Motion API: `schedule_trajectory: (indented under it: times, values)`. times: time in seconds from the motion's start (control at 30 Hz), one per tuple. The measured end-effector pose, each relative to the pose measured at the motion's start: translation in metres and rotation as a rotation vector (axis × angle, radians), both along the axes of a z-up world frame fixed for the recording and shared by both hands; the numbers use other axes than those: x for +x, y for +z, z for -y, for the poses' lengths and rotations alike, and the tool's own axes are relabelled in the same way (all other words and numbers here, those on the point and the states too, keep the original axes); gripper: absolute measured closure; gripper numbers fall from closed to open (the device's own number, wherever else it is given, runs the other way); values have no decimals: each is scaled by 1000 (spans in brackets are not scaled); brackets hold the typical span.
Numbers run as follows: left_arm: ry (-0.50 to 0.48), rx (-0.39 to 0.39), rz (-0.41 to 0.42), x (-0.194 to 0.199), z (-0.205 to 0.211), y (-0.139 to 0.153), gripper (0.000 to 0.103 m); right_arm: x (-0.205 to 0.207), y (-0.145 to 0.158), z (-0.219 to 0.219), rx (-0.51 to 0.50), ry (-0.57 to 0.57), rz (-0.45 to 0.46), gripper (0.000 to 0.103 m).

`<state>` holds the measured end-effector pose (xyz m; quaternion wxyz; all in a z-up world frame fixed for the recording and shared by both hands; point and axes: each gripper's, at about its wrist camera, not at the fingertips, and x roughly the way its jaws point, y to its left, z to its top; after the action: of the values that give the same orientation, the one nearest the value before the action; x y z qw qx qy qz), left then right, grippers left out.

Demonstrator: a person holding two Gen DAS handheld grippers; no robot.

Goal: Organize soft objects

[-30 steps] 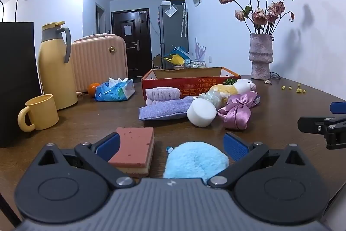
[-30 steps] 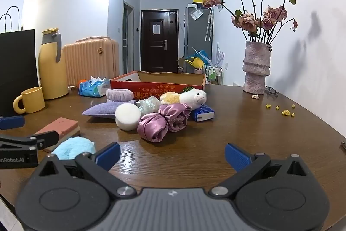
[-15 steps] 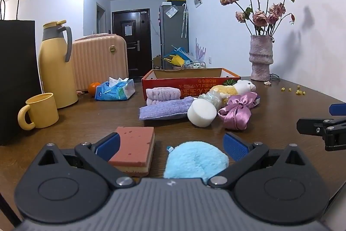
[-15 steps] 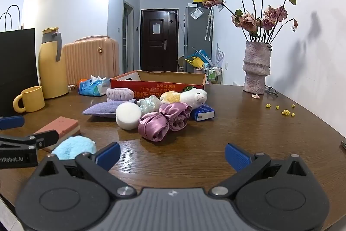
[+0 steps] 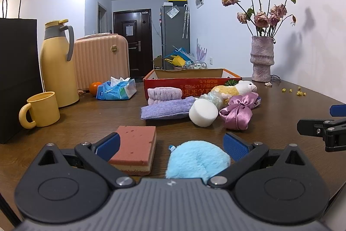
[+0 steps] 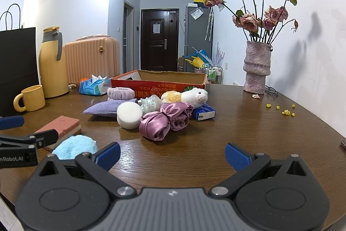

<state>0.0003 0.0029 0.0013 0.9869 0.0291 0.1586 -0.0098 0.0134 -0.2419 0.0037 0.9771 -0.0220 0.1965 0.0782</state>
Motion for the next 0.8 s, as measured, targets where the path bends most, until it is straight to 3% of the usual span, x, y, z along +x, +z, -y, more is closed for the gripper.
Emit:
schedule_trajectory:
  times: [0.8]
  values:
    - [0, -5, 2, 0, -1, 0, 0, -1, 1, 0, -2, 0, -1, 0]
